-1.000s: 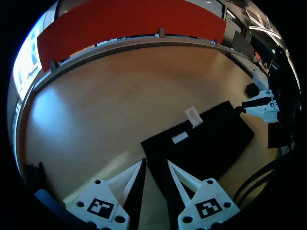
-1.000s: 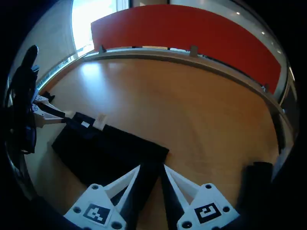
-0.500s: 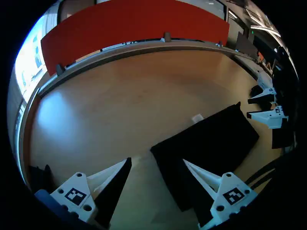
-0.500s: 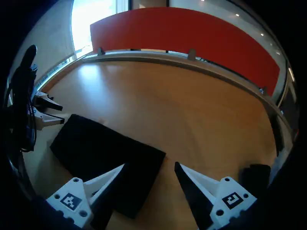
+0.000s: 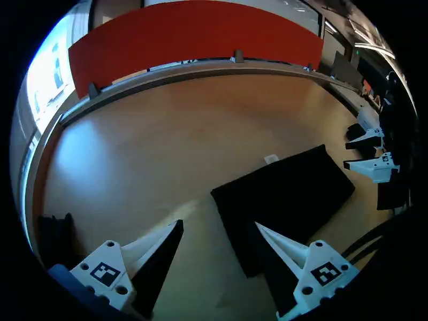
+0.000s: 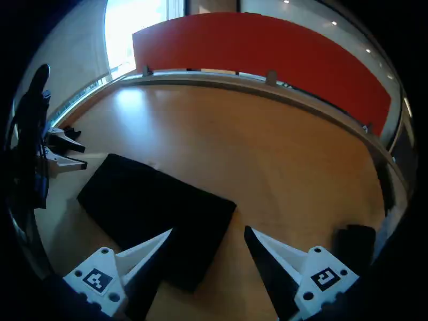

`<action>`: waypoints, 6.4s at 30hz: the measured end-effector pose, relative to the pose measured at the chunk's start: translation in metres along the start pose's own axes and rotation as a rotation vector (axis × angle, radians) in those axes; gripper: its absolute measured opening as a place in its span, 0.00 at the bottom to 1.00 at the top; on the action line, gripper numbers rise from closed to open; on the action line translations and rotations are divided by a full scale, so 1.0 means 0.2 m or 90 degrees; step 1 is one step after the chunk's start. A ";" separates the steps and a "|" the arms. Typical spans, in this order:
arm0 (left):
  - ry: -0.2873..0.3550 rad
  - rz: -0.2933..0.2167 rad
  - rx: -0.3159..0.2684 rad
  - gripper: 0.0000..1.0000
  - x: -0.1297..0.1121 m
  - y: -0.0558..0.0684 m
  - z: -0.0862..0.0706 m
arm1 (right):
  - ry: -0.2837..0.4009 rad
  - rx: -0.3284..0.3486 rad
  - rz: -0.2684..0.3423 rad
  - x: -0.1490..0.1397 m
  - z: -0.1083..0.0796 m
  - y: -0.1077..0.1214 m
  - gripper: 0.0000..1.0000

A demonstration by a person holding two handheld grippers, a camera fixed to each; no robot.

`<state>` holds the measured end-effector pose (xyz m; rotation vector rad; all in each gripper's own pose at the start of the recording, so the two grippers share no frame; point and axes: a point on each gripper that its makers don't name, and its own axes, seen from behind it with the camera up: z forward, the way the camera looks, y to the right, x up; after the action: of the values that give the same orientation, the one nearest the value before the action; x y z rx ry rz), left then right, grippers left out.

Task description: Fold towel

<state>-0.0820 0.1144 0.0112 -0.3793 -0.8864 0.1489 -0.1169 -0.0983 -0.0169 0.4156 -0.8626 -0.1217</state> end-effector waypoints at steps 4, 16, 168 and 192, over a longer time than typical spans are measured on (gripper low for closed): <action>0.001 -0.007 0.009 0.88 -0.06 0.00 -0.06 | -0.001 0.000 0.004 -0.04 -0.04 0.00 0.94; 0.003 -0.027 0.028 0.88 -0.21 0.01 -0.18 | -0.005 0.001 0.018 -0.15 -0.15 -0.01 0.94; 0.036 -0.265 0.131 0.88 -0.75 -0.06 -0.82 | -0.060 0.309 -0.292 0.13 0.17 -1.13 0.69; 0.032 -0.257 0.123 0.88 -0.74 -0.05 -0.78 | -0.098 0.221 -0.249 -0.13 0.11 -0.79 0.69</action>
<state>-0.0532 0.0236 -0.1819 -0.0194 -0.8737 -0.1463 -0.1412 -0.2414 -0.0865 0.9080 -0.9493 -0.3709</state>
